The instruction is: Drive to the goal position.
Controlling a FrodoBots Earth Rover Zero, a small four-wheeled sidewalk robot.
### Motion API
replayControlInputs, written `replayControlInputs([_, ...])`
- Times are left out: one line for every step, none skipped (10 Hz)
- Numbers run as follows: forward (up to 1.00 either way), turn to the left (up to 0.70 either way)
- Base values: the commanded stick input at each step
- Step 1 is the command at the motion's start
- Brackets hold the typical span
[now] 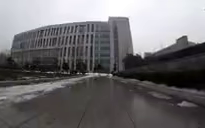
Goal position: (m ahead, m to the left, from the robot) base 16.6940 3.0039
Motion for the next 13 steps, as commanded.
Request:
replayControlInputs([1.00, 0.00])
replayControlInputs([1.00, 0.00])
replayControlInputs([1.00, 0.00])
replayControlInputs([1.00, 0.00])
replayControlInputs([1.00, 0.00])
replayControlInputs([1.00, 0.00])
replayControlInputs([1.00, 0.00])
replayControlInputs([1.00, 0.00])
replayControlInputs([1.00, 0.00])
replayControlInputs([1.00, 0.00])
replayControlInputs([1.00, 0.00])
replayControlInputs([1.00, 0.00])
replayControlInputs([1.00, 0.00])
